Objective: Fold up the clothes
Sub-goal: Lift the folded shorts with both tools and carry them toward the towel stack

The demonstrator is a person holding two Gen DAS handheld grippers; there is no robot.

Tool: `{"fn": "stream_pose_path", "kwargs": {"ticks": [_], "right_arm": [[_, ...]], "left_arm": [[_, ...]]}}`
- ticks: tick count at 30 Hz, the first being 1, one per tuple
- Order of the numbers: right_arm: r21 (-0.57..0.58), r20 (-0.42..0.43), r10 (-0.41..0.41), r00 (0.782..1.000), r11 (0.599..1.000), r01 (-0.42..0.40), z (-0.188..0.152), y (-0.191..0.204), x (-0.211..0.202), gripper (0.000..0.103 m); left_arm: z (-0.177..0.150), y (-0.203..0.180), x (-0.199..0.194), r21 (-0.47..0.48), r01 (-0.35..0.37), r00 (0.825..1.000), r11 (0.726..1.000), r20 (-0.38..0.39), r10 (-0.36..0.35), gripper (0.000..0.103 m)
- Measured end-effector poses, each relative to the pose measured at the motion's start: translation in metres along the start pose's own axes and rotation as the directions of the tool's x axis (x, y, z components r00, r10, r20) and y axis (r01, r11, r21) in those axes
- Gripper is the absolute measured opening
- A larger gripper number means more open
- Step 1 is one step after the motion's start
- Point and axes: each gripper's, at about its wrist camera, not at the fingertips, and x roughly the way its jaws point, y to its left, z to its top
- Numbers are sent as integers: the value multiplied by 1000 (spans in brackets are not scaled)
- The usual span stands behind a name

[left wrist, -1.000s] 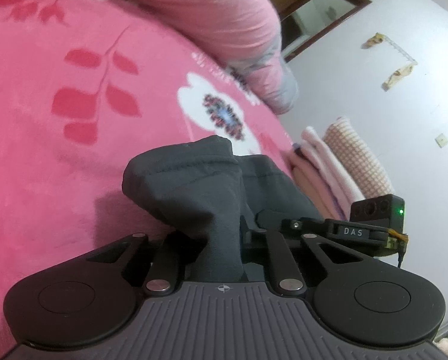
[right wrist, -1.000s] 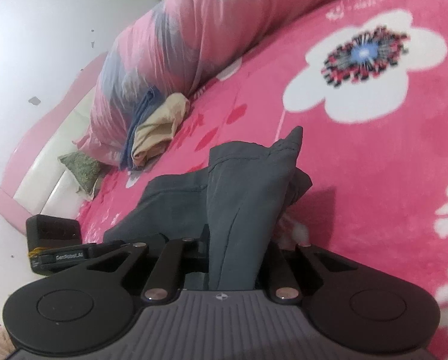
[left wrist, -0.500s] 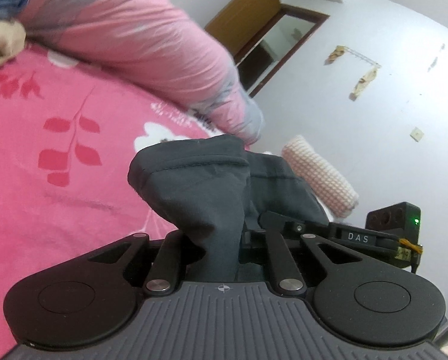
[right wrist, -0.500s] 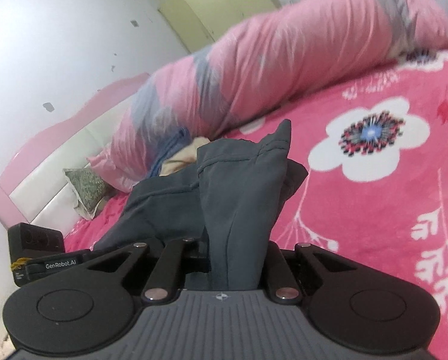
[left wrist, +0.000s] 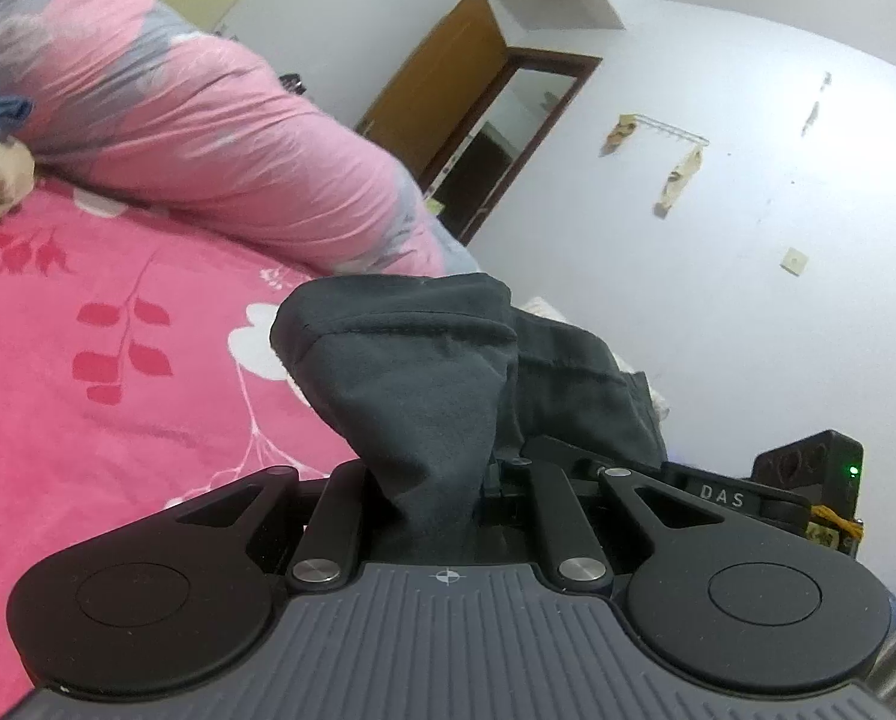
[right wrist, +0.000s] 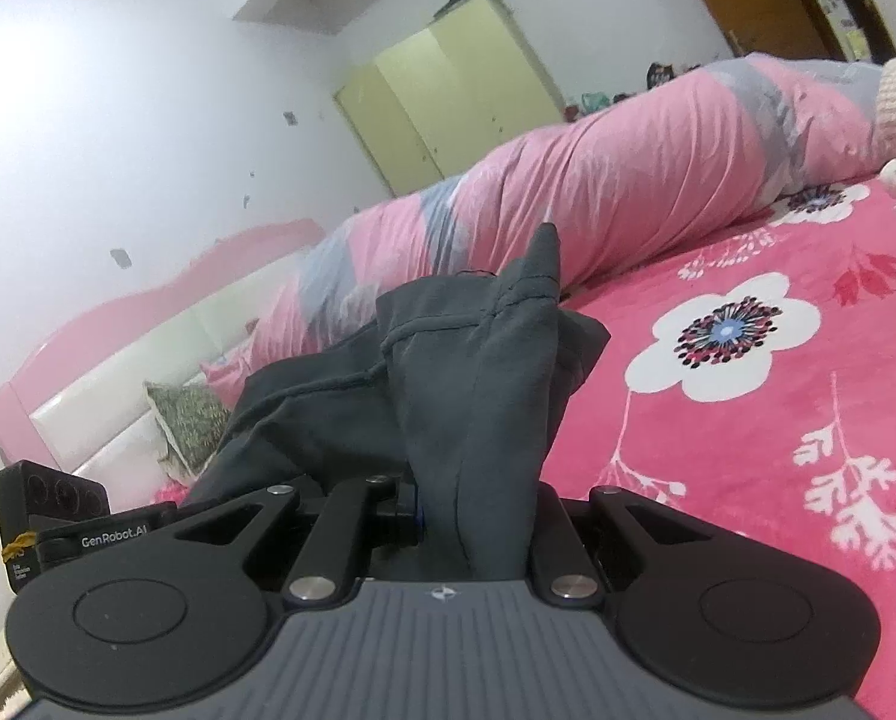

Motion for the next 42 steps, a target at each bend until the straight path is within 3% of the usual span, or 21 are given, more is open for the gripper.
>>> {"fn": "stream_pose_path", "kwargs": {"ticks": [7,14,17,20,23,26,33,38,42], "right_arm": [[-25,107,-38,994,999,41,-11,15,-34,12],[8,196,-26,980,1000,25,-13,0,-72,12],[23,241,-53,969,999,49,-15,-8,-92,12],[53,306,-123,944,992,113,-19,-14,-114,12],[80,381,-213,900,977,197,-25,-18,-131,12],[110,459,-288,840,957,268,-28,-23,-146,12],[273,574,-454,681,890,364,-21,-64,-162,12],[366,631,-538,559,842,397,-15,-99,-175,12],[423,647,-589,485,806,414,-6,-130,-180,12]], "left_arm": [[3,-20,-3,35,40,999,999,2,-40,11],[4,-58,7,121,73,997,990,-6,-73,11],[2,-74,20,147,99,995,984,-25,-96,11],[0,-94,39,185,134,990,974,-58,-125,11],[1,-114,67,234,184,981,955,-96,-166,11],[3,-136,99,287,244,967,926,-145,-210,11],[5,-186,189,375,412,904,831,-285,-319,11],[6,-210,253,397,535,835,746,-381,-396,11],[5,-230,305,384,619,771,685,-462,-438,11]]}}
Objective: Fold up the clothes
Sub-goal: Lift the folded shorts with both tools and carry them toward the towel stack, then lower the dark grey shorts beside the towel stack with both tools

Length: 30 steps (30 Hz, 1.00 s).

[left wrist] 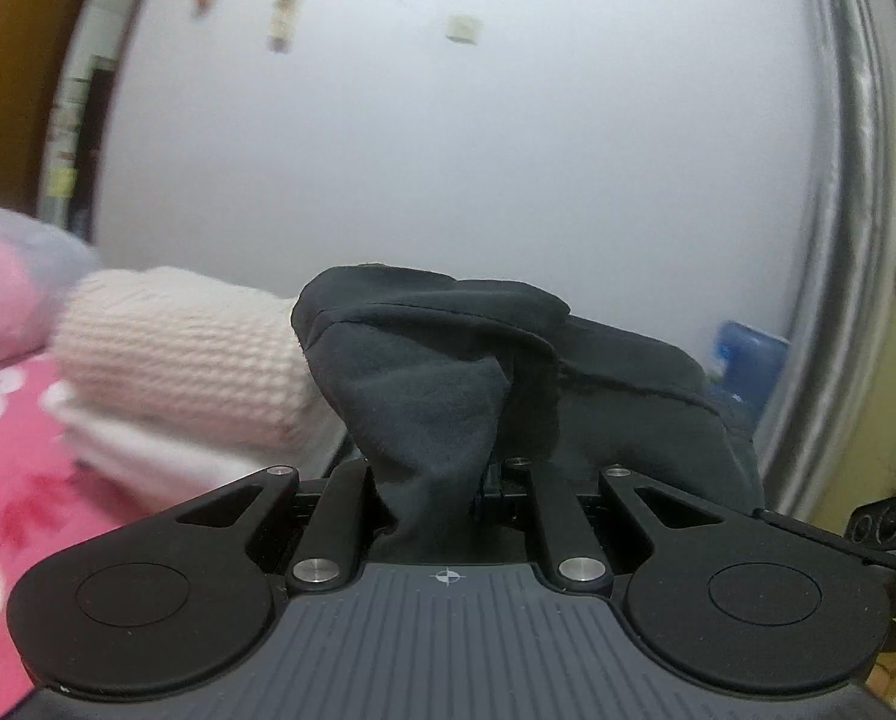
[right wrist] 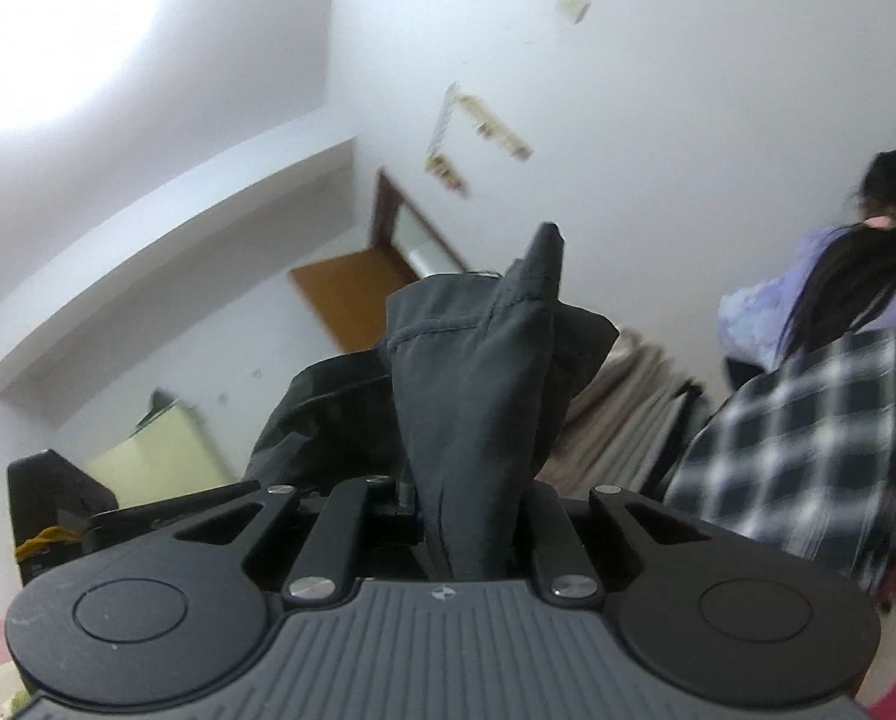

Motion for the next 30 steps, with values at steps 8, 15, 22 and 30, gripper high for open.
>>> {"fn": "stream_pose_path", "kwargs": {"ticks": [8,15,22,30], "right_arm": [[57,39,-120,992,991,118,19,-62,39,12],[99,15,-200,980,975,197,28,-111,66,12],[181,-19,-200,980,963,200,45,-145,85,12],[237,-73,-222,972,943,233,54,-188,107,12]], "left_arm": [[22,27,102,2,167,977,986,-138,-165,11],[26,37,165,-8,237,943,971,-238,-232,11],[38,33,206,7,258,926,966,-286,-245,11],[40,32,248,38,256,914,966,-335,-229,12]]}}
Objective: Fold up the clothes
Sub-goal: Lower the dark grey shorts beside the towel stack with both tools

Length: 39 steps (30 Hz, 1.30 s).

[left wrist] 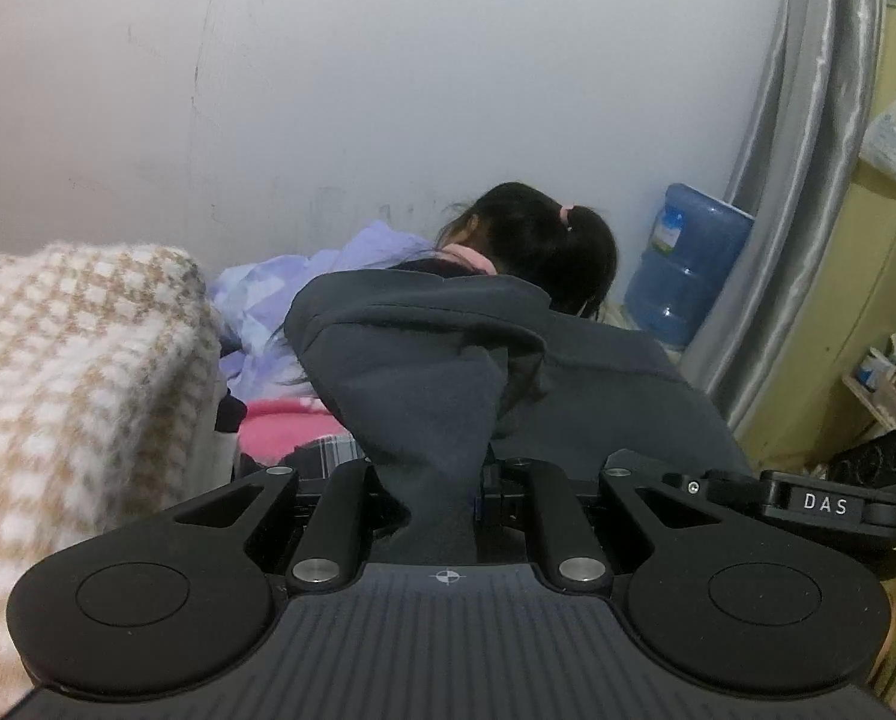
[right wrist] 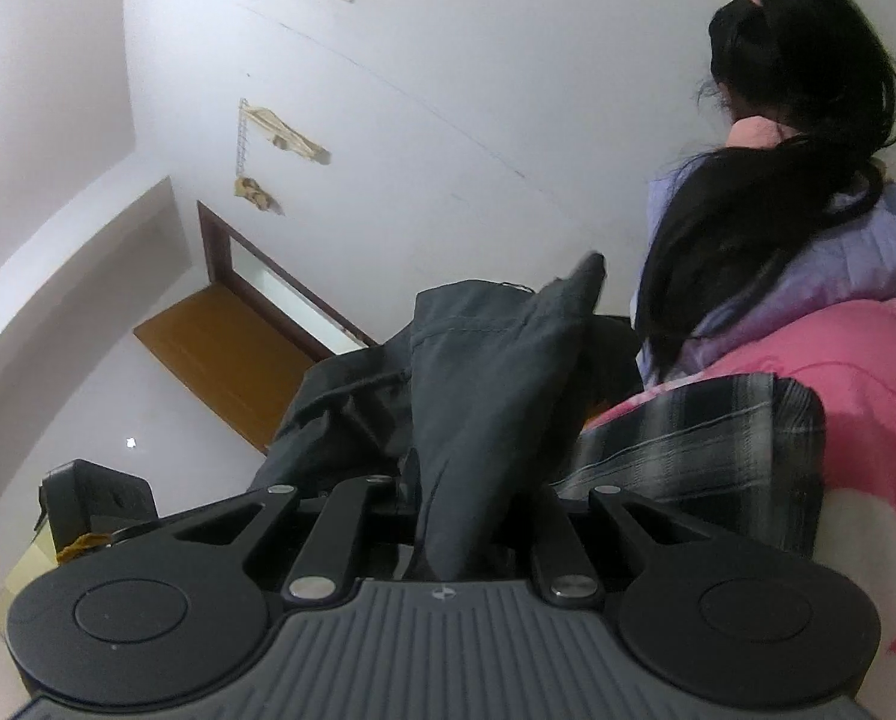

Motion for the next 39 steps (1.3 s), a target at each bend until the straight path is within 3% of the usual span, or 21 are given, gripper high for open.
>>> {"fn": "stream_pose_path", "kwargs": {"ticks": [3,6,10,18,23,28,30,32,34,35,39], "right_arm": [[-3,-4,-22,1000,1000,21,1,-9,6,12],[-11,-8,-52,999,999,52,-2,-21,10,11],[-2,-20,-100,995,995,100,-7,-39,17,11],[34,-63,-127,990,991,129,-8,-56,26,11],[74,-122,-110,986,990,119,0,-60,27,15],[71,-202,-92,975,992,109,15,-63,31,24],[53,-229,-95,969,993,109,23,-62,32,32],[30,-248,-102,963,993,113,32,-62,32,47],[34,-280,-101,955,993,115,42,-64,36,48],[40,-289,-103,952,992,119,47,-67,37,50],[111,-255,-134,958,980,167,65,-83,23,59]], "left_arm": [[4,4,13,5,3,1000,1000,-19,-3,15],[9,9,29,3,-46,998,999,-50,46,29],[20,17,39,-56,-107,993,993,-51,104,36],[39,23,23,-231,-146,981,962,93,171,38],[42,8,-14,-278,-166,964,946,158,215,44],[15,-10,-87,-318,-227,937,921,187,296,46],[-6,-17,-116,-337,-253,925,907,191,329,47],[-29,-25,-144,-357,-277,912,892,193,361,48],[-57,-30,-161,-380,-291,904,878,192,382,48],[-70,-32,-161,-392,-290,902,873,192,386,48],[-124,-23,-148,-472,-253,922,845,147,358,49]]}}
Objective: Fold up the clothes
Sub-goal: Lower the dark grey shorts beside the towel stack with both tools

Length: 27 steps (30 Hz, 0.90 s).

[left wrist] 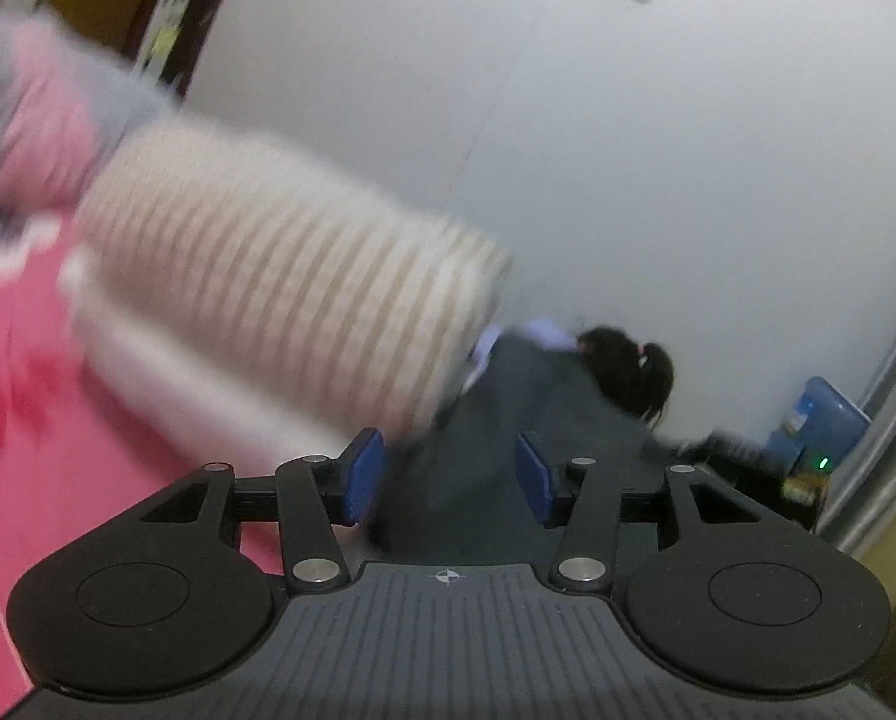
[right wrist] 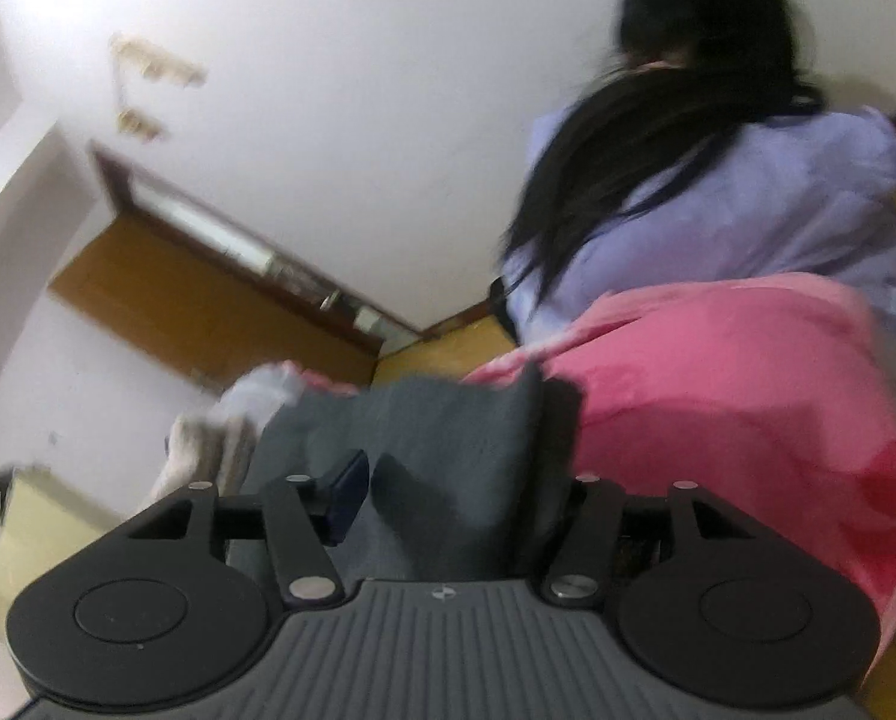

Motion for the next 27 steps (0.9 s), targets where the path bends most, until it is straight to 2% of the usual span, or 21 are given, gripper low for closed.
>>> {"fn": "stream_pose_path", "kwargs": {"ticks": [4,7,10,14,16,18,21,24,27], "right_arm": [[34,82,-20,996,999,17,-6,-7,-44,61],[0,26,40,999,999,-40,-28,2,-80,61],[-62,-87,51,995,996,-57,-64,15,-101,61],[-95,-229,26,973,994,-49,-108,19,-97,61],[-109,-268,6,963,993,-36,-121,19,-88,60],[-121,-281,-10,960,992,-25,-127,20,-81,60],[-139,-287,-1,958,989,-40,-131,25,-72,54],[-187,-274,-11,962,982,-42,-133,34,-71,44],[-204,-272,-8,962,978,-50,-134,39,-75,44]], "left_arm": [[-23,10,24,-26,4,1000,1000,-26,-5,49],[-32,12,43,-46,18,1000,999,-22,-19,49],[-31,12,58,-53,3,1000,999,-21,-4,48],[-30,11,76,-59,-19,1000,998,-19,18,47],[-29,10,77,-54,-24,1000,998,-14,23,47],[-28,10,76,-47,-28,1000,999,-7,27,47],[-30,8,75,-44,-33,999,999,0,33,47],[-34,10,74,-69,-28,1000,997,6,29,45],[-38,12,74,-97,-14,1000,995,9,15,43]]}}
